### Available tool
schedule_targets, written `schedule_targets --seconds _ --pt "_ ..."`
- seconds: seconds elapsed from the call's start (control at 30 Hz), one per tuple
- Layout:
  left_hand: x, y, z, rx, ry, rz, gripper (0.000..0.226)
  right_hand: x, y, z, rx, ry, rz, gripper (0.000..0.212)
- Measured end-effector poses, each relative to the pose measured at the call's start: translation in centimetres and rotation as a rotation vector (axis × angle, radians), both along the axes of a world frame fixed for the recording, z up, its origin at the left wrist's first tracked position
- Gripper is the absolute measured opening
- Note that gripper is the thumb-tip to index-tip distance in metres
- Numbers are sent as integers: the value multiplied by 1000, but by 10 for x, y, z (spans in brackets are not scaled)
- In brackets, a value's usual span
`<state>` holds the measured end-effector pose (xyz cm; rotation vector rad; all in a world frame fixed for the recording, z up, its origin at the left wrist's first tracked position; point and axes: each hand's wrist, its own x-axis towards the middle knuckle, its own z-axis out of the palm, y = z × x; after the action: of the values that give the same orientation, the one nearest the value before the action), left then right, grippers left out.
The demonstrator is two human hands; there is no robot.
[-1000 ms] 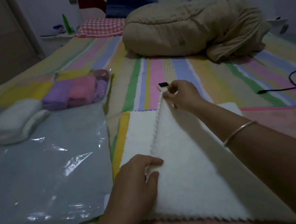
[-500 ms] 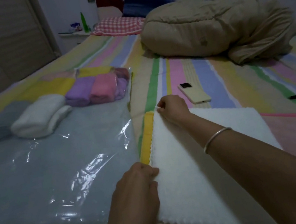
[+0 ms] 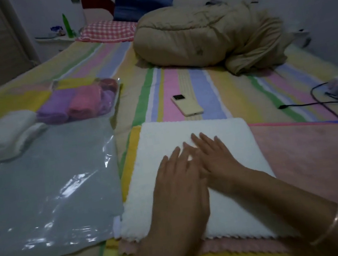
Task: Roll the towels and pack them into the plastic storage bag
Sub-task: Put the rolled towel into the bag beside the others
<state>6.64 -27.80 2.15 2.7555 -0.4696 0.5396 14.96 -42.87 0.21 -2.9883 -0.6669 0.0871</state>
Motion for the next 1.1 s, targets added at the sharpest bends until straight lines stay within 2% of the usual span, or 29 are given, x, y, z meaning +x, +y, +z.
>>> schedule_targets --seconds 0.07,0.17,0.27,0.37,0.43,0.5,0.57,0.73,0.8,0.93,1.03,1.1 --pt "-2 -14 -19 74 151 -20 56 -2 -36 -4 -13 12 -110 91" --pt "-6 -15 -41 156 329 29 69 9 -83 -10 37 53 -303 64" --pt "-7 -18 -38 202 399 11 85 18 -110 -7 337 6 -453 57" --pt "-7 -30 -20 163 397 14 71 23 -117 2 718 -33 -569 45" --pt "-9 -47 -9 -20 236 -43 52 26 -116 7 992 90 -613 39" --pt "-10 -72 8 -188 112 -85 28 28 -114 11 1133 221 -633 33" --pt "-12 -100 27 -171 158 -76 16 29 -115 18 1175 340 -644 28" --pt "-6 -157 37 207 520 15 66 34 -122 31 1205 522 -655 23" --pt "-1 -160 27 257 621 40 71 37 -121 34 1165 551 -673 23" --pt "5 -148 25 148 684 49 52 39 -116 43 1092 509 -665 24" --pt "4 -133 28 5 701 17 25 42 -112 49 995 397 -634 27" --pt "1 -115 30 -134 668 -23 20 48 -104 51 953 278 -633 32"
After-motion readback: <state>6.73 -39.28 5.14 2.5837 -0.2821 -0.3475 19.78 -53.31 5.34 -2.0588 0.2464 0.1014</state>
